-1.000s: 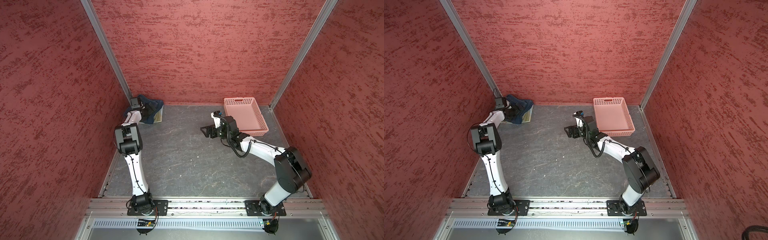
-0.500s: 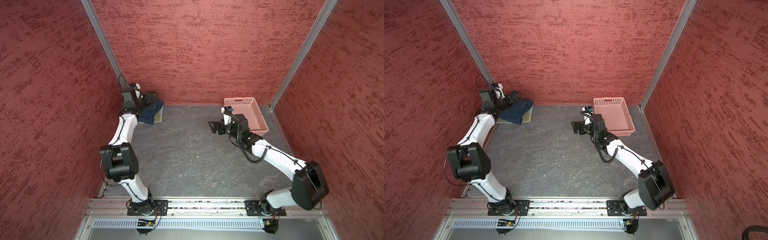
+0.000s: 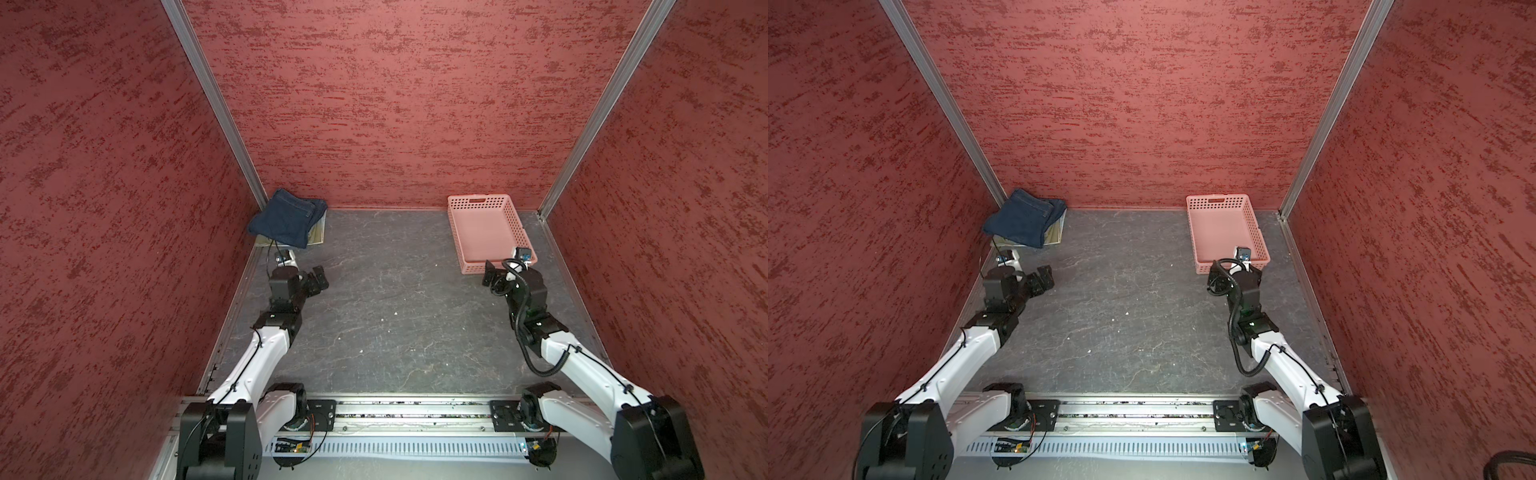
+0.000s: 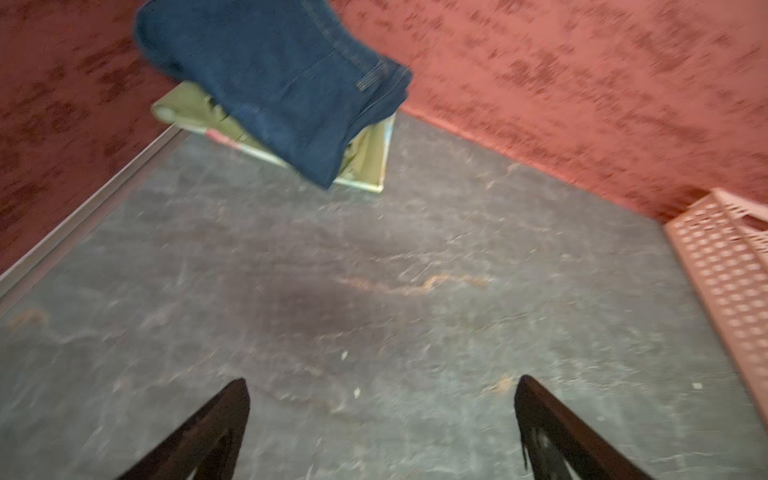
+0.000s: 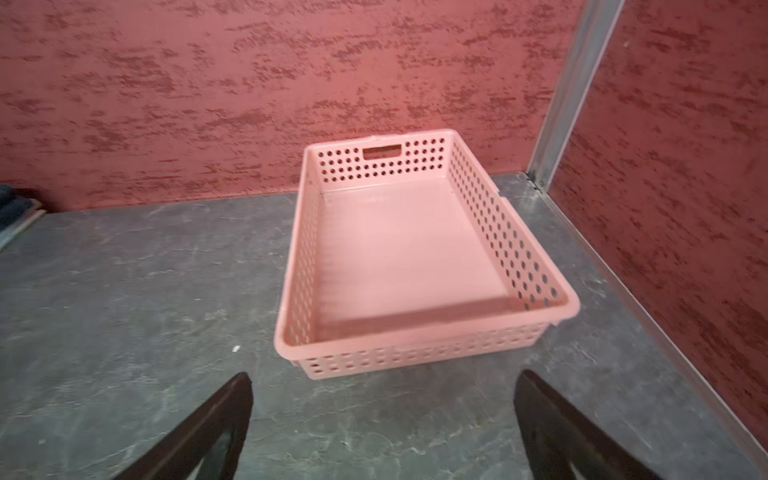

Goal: Fold and stack the skirts

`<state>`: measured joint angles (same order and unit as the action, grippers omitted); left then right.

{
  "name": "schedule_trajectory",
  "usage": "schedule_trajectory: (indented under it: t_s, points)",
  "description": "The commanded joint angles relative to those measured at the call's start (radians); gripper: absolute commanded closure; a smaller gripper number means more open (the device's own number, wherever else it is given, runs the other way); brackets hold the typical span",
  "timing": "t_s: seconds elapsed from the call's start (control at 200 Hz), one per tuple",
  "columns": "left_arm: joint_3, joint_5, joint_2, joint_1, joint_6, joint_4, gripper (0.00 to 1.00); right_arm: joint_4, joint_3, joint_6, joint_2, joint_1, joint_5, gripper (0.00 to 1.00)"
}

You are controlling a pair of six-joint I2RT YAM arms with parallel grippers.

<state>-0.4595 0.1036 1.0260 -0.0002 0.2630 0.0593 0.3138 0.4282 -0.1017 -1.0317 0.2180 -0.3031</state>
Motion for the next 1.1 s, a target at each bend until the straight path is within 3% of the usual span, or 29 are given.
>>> schedule_trajectory:
  t_s: [0.0,0.085,0.185,0.23,0.326,0.401,0.471,0.556,0.606,0.641,0.686,0.786,1.092]
  points:
    - [0.037,0.098,0.048,0.004,-0.063,0.216,0.0,0.191,-0.068,0.024,-0.03,-0.043,-0.061,0.01]
    - [0.039,0.075,0.139,0.018,-0.077,0.313,0.0,0.323,-0.136,0.058,-0.056,-0.057,-0.059,0.01]
    - [0.108,0.014,0.247,0.062,-0.064,0.562,0.0,0.515,-0.202,0.058,-0.107,-0.107,-0.003,0.01]
    - [0.09,-0.014,0.268,0.087,-0.046,0.543,0.0,0.602,-0.217,0.06,-0.158,-0.134,0.019,0.01]
    - [0.086,-0.035,0.309,0.086,-0.128,0.627,0.0,0.737,-0.224,0.061,-0.27,-0.173,0.058,0.01]
    - [0.088,-0.037,0.331,0.086,-0.151,0.664,0.0,0.73,-0.194,0.082,-0.304,-0.183,0.067,0.01]
    - [0.144,-0.067,0.418,0.083,-0.181,0.876,0.0,0.768,-0.188,0.085,-0.344,-0.202,0.079,0.01]
    - [0.13,-0.05,0.526,0.021,-0.258,0.967,0.0,0.881,-0.204,0.073,-0.416,-0.227,0.109,0.01]
    - [0.076,-0.039,0.497,0.014,-0.247,0.799,0.0,0.941,-0.21,0.072,-0.498,-0.23,0.125,0.01]
    - [0.096,-0.072,0.519,0.03,-0.248,0.888,0.0,1.012,-0.214,0.086,-0.54,-0.231,0.131,0.01]
    - [0.081,-0.071,0.499,0.032,-0.241,0.812,0.0,0.923,-0.192,0.072,-0.51,-0.233,0.131,0.01]
    - [0.085,-0.067,0.506,0.031,-0.243,0.841,0.0,0.827,-0.142,0.049,-0.515,-0.261,0.163,0.01]
    - [0.089,-0.057,0.512,0.024,-0.248,0.858,0.0,0.858,-0.153,0.063,-0.518,-0.261,0.186,0.01]
